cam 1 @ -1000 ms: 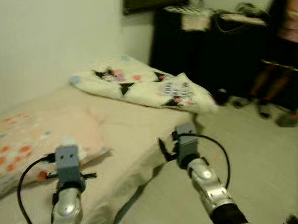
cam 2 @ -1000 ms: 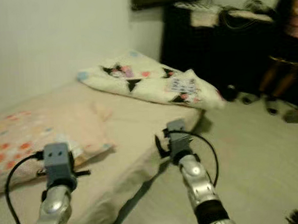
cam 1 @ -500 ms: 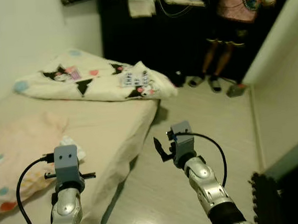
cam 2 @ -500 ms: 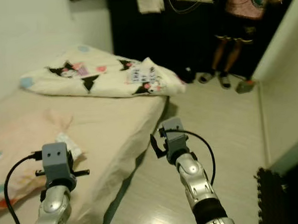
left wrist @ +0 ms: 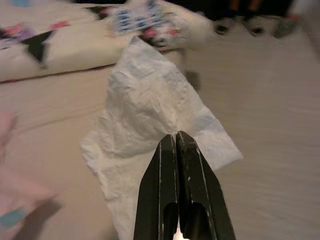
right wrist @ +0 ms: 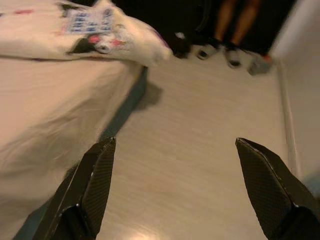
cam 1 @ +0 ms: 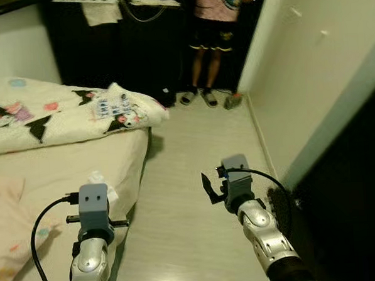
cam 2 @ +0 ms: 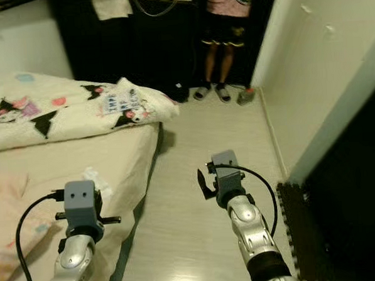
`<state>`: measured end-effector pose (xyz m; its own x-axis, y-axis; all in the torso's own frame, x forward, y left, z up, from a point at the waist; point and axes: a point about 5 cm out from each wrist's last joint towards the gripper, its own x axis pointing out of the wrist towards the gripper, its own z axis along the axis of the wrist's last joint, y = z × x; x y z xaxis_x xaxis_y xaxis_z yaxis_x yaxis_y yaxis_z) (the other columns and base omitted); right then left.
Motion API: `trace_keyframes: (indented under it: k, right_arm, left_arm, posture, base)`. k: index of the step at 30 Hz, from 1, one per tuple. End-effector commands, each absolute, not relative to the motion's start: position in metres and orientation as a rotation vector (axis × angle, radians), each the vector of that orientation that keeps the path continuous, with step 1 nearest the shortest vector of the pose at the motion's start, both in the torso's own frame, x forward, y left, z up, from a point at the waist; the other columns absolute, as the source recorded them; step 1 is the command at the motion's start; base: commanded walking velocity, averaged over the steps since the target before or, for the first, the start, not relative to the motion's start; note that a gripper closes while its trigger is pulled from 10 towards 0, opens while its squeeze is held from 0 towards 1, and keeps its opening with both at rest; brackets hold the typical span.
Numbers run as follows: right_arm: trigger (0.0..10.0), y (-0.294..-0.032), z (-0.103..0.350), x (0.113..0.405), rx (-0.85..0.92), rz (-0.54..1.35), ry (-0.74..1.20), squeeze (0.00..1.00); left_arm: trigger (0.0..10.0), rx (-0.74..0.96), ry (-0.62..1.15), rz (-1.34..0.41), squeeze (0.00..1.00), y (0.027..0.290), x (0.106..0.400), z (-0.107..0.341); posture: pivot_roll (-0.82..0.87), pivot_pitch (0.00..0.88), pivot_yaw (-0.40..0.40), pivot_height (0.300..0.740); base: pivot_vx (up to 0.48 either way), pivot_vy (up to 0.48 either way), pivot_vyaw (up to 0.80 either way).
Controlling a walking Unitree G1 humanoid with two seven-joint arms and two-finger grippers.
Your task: Clean up the room
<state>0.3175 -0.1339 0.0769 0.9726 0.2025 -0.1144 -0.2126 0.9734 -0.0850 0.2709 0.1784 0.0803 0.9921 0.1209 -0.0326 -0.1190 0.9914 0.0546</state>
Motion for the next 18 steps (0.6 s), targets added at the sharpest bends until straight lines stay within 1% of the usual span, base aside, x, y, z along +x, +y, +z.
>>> trace_keyframes:
  k: [1, 9, 11, 14, 18]
  right_arm:
    - [10.0, -0.142, 0.083, 0.317, -0.071, 0.171, 0.072, 0.0]
    - [10.0, -0.148, 0.078, 0.312, -0.075, 0.143, 0.078, 0.0]
    - [10.0, -0.144, 0.077, 0.311, -0.051, 0.122, 0.073, 0.0]
    - [10.0, -0.137, 0.076, 0.309, -0.034, 0.116, 0.07, 0.0]
    - [10.0, -0.133, 0.075, 0.308, -0.03, 0.12, 0.07, 0.0]
  left_arm:
    - [10.0, 0.039, 0.022, 0.101, 0.0, 0.174, 0.269, 0.081]
    - [10.0, 0.079, 0.036, 0.077, 0.0, 0.17, 0.268, 0.078]
    - [10.0, 0.106, 0.048, 0.051, 0.0, 0.174, 0.269, 0.078]
    - [10.0, 0.124, 0.058, 0.046, 0.0, 0.181, 0.268, 0.079]
    - [10.0, 0.127, 0.06, 0.055, 0.0, 0.186, 0.267, 0.08]
  posture:
    - [-0.02, 0.063, -0.034, 0.74]
    - [-0.01, 0.061, -0.006, 0.74]
    - [0.02, 0.062, 0.049, 0.74]
    - [0.03, 0.063, 0.067, 0.74]
    - [0.04, 0.064, 0.072, 0.74]
  base:
    - [0.0, 0.0, -0.8]
    - [0.0, 0.0, -0.8]
    - [0.0, 0.0, -0.8]
    - [0.0, 0.0, -0.8]
    - [0.0, 0.0, -0.8]
